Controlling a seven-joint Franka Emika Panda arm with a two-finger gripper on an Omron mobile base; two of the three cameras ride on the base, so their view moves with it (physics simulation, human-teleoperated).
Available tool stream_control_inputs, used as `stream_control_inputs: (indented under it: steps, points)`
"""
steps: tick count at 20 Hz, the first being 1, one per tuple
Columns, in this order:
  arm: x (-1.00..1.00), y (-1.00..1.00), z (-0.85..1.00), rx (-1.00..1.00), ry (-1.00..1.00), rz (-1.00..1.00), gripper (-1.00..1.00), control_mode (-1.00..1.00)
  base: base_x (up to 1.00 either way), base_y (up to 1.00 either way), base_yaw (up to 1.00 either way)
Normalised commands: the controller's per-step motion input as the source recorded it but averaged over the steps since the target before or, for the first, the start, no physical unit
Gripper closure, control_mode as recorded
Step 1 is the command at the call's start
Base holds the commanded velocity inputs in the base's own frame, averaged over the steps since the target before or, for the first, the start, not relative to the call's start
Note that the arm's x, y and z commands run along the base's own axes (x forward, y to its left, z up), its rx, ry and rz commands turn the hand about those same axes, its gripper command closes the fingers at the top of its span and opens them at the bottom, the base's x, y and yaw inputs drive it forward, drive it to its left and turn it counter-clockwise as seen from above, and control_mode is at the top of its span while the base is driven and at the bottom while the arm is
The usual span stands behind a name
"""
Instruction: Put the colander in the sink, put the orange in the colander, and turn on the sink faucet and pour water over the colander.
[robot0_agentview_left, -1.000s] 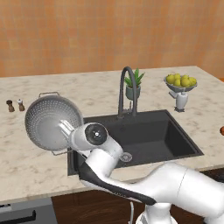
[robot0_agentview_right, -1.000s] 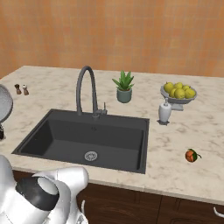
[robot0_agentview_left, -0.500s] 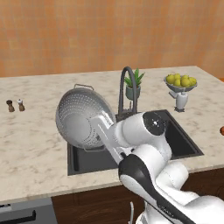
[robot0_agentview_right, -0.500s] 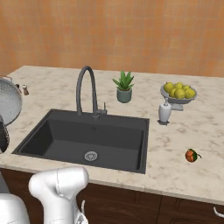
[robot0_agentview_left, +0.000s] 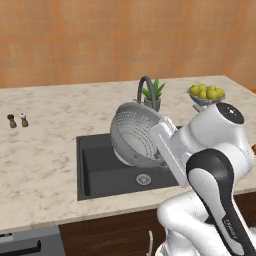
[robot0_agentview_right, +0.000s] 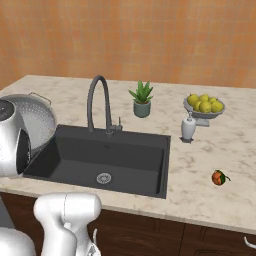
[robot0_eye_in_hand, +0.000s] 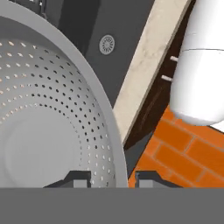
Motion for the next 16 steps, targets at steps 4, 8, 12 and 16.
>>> stream_control_inputs:
  steps: [4, 8, 12, 16]
  points:
    - [-0.38, -1.0, 0.08, 0.0, 0.24, -0.32, 1.0, -1.0, 0.0, 0.0, 0.0]
    - [-0.06, -1.0, 0.41, 0.0, 0.06, -0.37, 1.0, -1.0, 0.0, 0.0, 0.0]
    - [0.0, -1.0, 0.5, 0.01, 0.01, -0.28, 1.0, -1.0, 0.0, 0.0, 0.0]
    - [-0.04, -0.98, 0.18, 0.03, 0.02, -0.19, 1.0, -1.0, 0.0, 0.0, 0.0]
